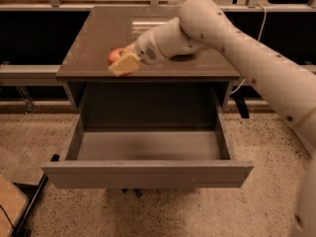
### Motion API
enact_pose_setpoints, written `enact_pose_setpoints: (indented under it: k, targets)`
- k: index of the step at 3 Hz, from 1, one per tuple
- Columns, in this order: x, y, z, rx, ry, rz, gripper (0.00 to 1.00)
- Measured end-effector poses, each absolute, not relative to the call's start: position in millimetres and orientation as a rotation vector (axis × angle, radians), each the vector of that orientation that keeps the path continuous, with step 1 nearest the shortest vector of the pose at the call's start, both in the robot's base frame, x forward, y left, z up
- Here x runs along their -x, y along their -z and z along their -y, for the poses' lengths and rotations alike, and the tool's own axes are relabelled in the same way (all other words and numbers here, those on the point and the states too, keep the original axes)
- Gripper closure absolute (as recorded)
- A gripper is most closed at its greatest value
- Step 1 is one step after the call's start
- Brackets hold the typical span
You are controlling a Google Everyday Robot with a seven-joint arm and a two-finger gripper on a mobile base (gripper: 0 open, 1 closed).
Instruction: Place apple into top drawer
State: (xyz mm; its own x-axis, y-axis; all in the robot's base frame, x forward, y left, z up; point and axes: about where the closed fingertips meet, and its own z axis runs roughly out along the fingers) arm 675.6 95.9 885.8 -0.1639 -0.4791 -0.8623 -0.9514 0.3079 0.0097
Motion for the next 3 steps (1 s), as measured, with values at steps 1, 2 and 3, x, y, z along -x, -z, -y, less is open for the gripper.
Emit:
enact_pose_setpoints:
  k: [1,2,3]
  targets:
    - [-605.1,-861.5,-51.4,1.346,-0.772,-1.873,1.0]
    - [-546.3,-818.8,-5.9,1.345,-0.873,-2.068,1.0]
    - [-533.9,-810.1,-0.6,1.361,-0.898,-2.103,1.0]
